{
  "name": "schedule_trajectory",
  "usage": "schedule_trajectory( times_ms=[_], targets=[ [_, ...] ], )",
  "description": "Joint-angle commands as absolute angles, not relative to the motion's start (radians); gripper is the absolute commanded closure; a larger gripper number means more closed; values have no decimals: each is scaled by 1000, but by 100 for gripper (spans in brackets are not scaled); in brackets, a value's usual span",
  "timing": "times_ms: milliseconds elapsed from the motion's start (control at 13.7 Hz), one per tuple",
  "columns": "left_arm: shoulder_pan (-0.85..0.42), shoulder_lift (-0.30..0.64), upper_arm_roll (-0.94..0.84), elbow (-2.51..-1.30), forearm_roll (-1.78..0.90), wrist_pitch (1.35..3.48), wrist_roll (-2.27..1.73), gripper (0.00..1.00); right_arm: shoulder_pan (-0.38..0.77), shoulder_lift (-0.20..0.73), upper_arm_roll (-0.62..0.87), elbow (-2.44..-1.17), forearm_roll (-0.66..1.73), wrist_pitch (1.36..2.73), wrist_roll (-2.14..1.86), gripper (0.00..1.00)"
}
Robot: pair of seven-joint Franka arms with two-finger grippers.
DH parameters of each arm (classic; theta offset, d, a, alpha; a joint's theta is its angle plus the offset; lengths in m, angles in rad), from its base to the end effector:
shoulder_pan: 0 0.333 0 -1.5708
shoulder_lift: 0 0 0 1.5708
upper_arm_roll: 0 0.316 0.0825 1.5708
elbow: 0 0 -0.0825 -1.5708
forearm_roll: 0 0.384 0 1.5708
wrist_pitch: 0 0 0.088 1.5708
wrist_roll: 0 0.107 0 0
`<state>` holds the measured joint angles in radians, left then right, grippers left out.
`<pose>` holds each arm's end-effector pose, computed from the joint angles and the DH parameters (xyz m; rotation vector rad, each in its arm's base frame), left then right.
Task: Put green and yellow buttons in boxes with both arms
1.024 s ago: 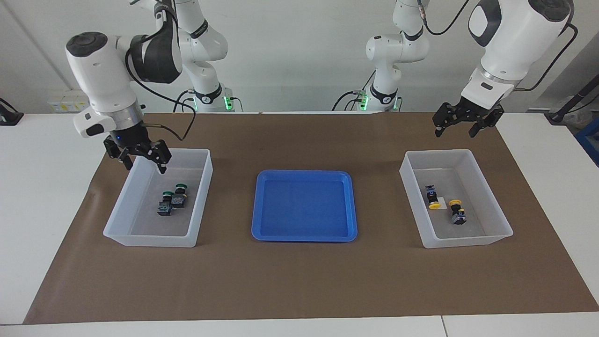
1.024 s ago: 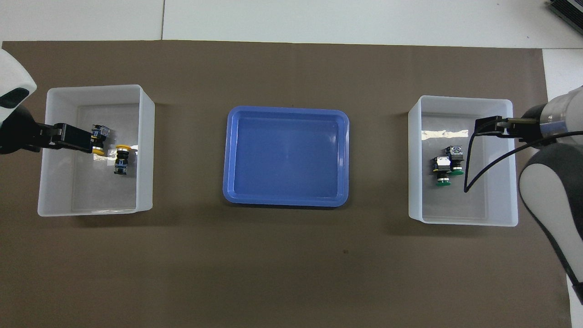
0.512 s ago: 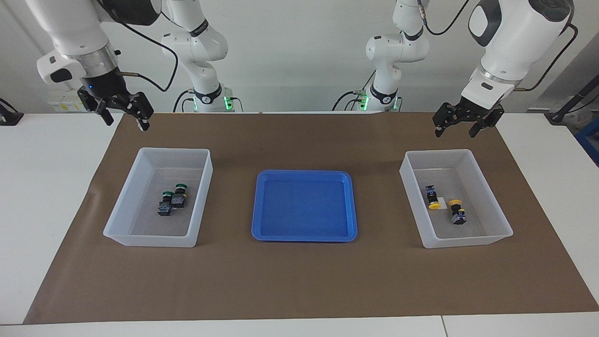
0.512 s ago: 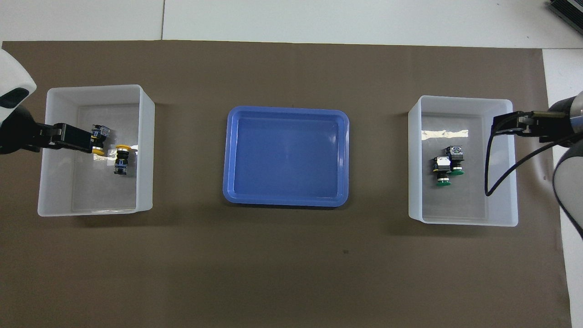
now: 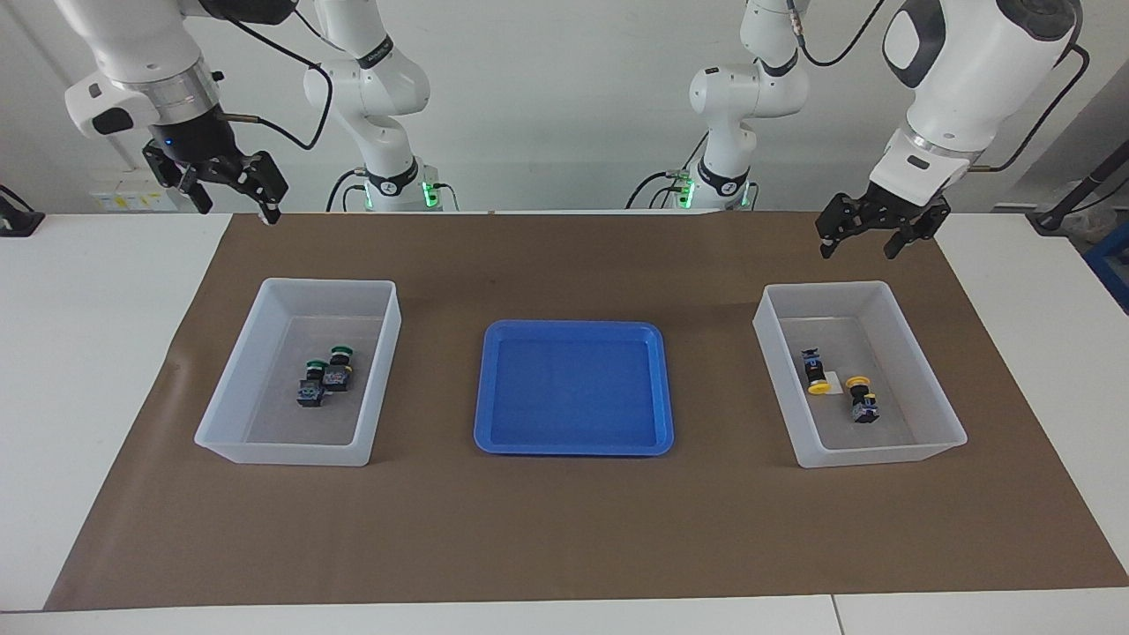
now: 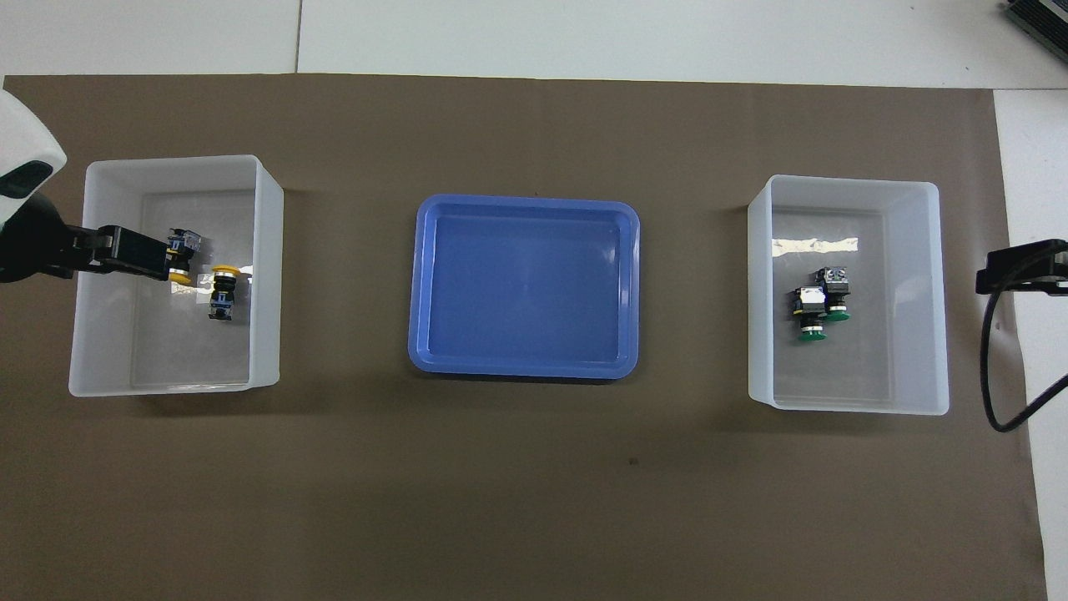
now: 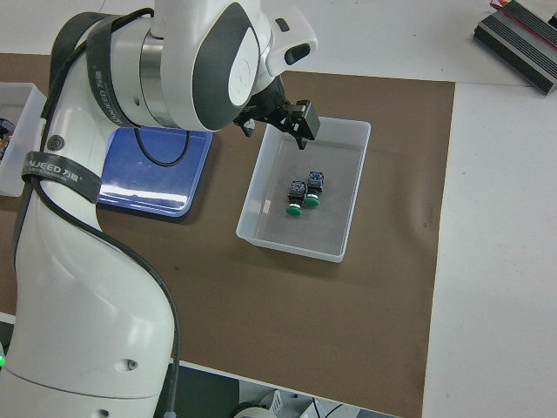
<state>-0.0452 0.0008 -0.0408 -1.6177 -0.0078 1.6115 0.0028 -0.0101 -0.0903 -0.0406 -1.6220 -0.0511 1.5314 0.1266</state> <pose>0.5554 -0.0487 0.6054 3.1310 -0.1386 -0.0115 0.5211 -0.0331 0.6457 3.0818 -0.2768 0.0022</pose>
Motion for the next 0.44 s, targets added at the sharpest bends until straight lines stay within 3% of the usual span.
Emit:
schedule_trajectory(
  times_ms=[0, 366],
  targets=[
    [-43, -28, -41, -1647, 9, 1626, 9, 0, -21, -83, -41, -1605, -22, 1505, 107, 0],
    [-43, -28, -41, -1647, 9, 1626, 9, 0, -12, -87, -52, -1611, -15, 1502, 114, 0]
  ],
)
